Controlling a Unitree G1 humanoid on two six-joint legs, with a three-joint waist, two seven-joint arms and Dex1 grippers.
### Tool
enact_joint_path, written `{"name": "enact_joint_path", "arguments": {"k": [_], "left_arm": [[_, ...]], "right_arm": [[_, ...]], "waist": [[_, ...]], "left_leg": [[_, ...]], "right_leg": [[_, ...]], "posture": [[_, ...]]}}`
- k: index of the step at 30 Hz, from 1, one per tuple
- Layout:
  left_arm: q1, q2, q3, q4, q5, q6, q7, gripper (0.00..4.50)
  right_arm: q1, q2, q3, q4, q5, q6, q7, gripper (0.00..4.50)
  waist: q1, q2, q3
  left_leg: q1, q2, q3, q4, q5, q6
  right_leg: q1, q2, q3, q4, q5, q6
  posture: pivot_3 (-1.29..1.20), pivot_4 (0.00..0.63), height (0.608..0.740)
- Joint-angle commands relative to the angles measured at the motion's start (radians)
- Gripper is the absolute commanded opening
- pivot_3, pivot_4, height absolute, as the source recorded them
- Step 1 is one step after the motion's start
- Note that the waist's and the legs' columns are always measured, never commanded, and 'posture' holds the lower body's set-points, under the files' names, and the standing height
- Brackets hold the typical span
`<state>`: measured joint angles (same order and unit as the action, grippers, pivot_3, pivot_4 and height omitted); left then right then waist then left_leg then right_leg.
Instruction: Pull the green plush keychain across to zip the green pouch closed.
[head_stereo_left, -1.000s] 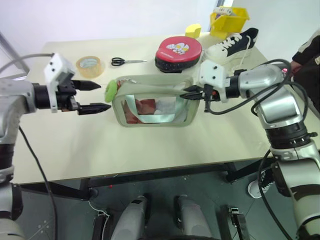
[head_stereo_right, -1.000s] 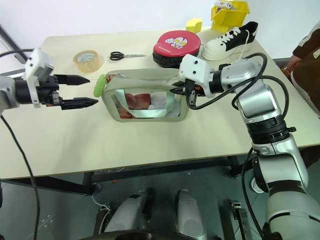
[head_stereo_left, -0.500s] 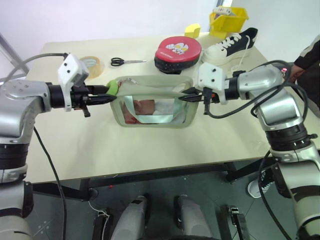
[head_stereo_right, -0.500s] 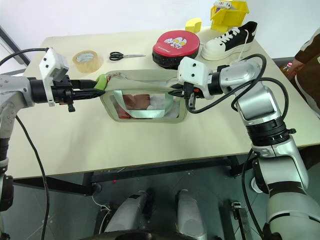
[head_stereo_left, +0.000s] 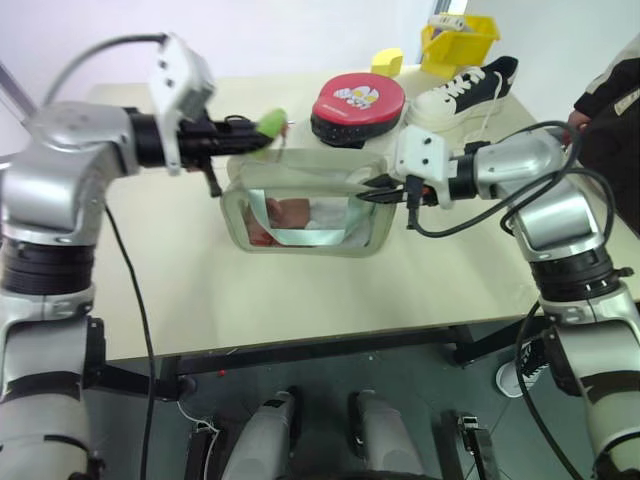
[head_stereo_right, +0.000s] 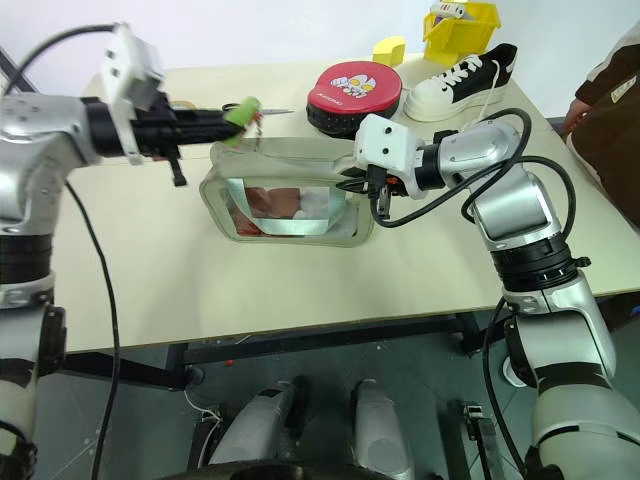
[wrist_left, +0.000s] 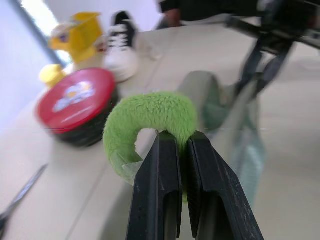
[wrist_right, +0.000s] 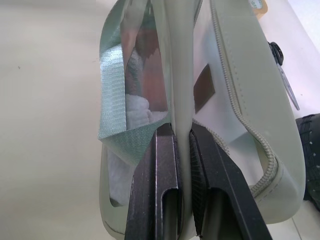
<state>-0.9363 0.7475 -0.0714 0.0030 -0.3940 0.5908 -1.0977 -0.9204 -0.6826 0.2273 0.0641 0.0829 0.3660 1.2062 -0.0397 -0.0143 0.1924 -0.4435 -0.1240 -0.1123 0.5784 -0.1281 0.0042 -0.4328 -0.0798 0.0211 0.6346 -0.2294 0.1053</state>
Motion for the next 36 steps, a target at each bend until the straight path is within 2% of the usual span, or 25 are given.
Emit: {"name": "enact_joint_path", "arguments": {"k": [1,5,6,8,14,17,21,26,30,36], "left_arm": [[0.006,0.007,-0.039,0.014,0.073,-0.102,-0.017,0.08],[0.009,-0.004,-0.095,0.083,0.163,-0.222,-0.026,0.08],[0.004,-0.002,-0.092,0.091,0.159,-0.225,-0.04,0.74],[-0.005,0.005,-0.085,0.099,0.153,-0.228,-0.064,1.47],[-0.039,0.045,-0.046,0.095,0.126,-0.171,-0.093,4.46],[-0.055,0.103,-0.029,0.083,0.115,-0.141,-0.139,4.46],[-0.041,0.233,0.012,0.092,0.103,-0.131,-0.225,4.46],[0.0,0.266,0.051,0.142,0.122,-0.149,-0.194,4.46],[0.1,0.251,0.067,0.16,0.129,-0.165,-0.167,4.46],[0.126,0.135,0.061,0.185,0.136,-0.17,-0.076,4.46]], "right_arm": [[-0.032,0.005,-0.006,-0.003,-0.001,-0.016,-0.005,0.0],[-0.022,0.006,-0.009,-0.026,0.003,-0.008,-0.012,0.0],[-0.021,0.008,-0.009,-0.026,0.003,-0.007,-0.014,0.0],[-0.02,0.009,-0.01,-0.024,0.005,-0.007,-0.017,0.0],[-0.028,0.021,-0.007,-0.017,0.009,0.001,-0.022,0.0],[-0.034,0.022,-0.008,-0.011,0.009,0.0,-0.017,0.0],[-0.038,0.02,-0.009,-0.004,0.009,-0.002,-0.011,0.0],[-0.038,0.016,-0.006,-0.001,0.007,0.003,-0.005,0.0],[-0.047,0.022,-0.003,0.001,0.005,0.01,-0.007,0.0],[-0.047,0.024,-0.003,-0.015,0.004,0.025,-0.009,0.0]], "waist": [[-0.002,0.0,0.0],[0.0,0.0,0.0],[0.001,0.0,0.0],[0.0,0.0,0.0],[-0.004,0.0,0.0],[-0.005,0.0,0.0],[-0.006,0.0,0.0],[-0.001,0.0,0.0],[-0.003,0.0,0.0],[0.003,0.0,0.0]], "left_leg": [[0.0,0.0,0.0,0.0,0.0,0.0],[0.0,0.0,0.0,0.0,0.0,0.0],[0.0,0.0,0.0,0.0,0.0,0.0],[0.0,0.0,0.0,0.0,0.0,0.0],[0.0,0.0,0.0,0.0,0.0,0.0],[0.0,0.0,0.0,0.0,0.0,0.0],[0.0,0.0,0.0,-0.001,0.0,0.0],[0.0,0.0,0.0,0.0,0.0,0.0],[0.001,0.0,0.0,-0.001,0.0,0.0],[0.0,0.0,0.0,0.0,0.0,0.0]], "right_leg": [[0.0,0.0,0.0,0.0,0.0,0.0],[0.0,0.0,0.0,0.0,0.0,0.0],[0.0,0.0,0.0,0.0,0.0,0.0],[0.0,0.0,0.0,0.0,0.0,0.0],[0.0,0.0,0.0,0.0,0.0,0.0],[-0.001,0.0,0.0,0.0,0.0,0.0],[-0.001,0.001,0.001,0.0,0.0,0.0],[0.0,0.0,0.0,0.0,0.0,0.0],[0.0,0.0,0.0,0.0,0.0,0.0],[0.0,0.0,0.0,0.0,0.0,0.0]], "posture": [[0.0,0.15,0.74],[0.0,0.15,0.74],[0.0,0.15,0.74],[0.0,0.15,0.74],[0.0,0.15,0.74],[0.0,0.15,0.74],[0.0,0.15,0.74],[0.0,0.15,0.74],[0.0,0.15,0.74],[0.0,0.15,0.74]]}}
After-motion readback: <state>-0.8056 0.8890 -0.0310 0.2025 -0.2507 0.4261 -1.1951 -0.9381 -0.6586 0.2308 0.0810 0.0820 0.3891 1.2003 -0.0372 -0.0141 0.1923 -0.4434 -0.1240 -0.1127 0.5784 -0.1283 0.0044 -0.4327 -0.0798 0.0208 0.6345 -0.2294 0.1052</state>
